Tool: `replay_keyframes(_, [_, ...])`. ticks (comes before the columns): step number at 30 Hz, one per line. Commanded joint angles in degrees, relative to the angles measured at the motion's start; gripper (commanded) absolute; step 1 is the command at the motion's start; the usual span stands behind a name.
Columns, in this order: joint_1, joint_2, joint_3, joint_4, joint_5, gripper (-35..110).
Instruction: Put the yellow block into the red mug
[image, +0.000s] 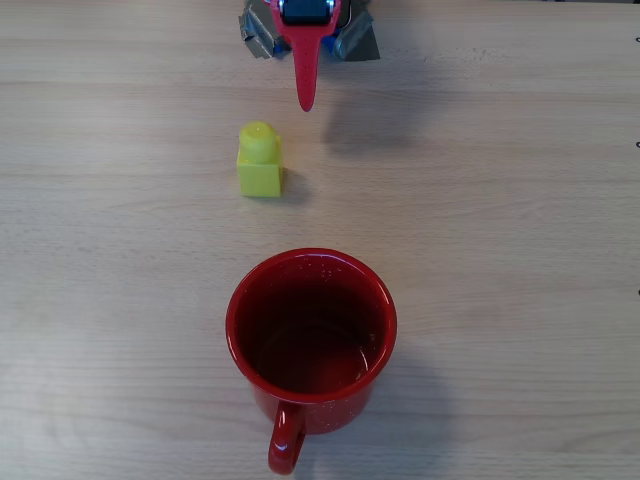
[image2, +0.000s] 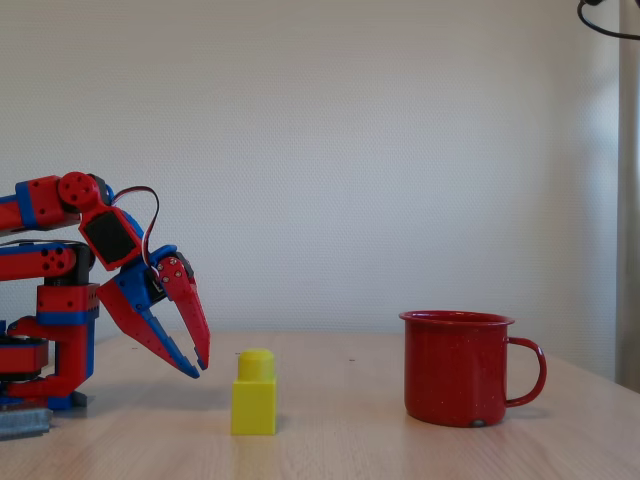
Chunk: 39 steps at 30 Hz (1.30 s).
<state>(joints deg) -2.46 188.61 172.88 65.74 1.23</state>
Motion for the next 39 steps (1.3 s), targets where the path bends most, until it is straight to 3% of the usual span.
replay_keyframes(1, [-0.2, 0.8, -1.3, 0.0, 1.1, 0])
replay_keyframes(22, [-0.2, -1.0, -3.2, -0.4, -0.6, 0])
replay_keyframes(39, [5.0, -34.1, -37.9, 0.6, -3.4, 0])
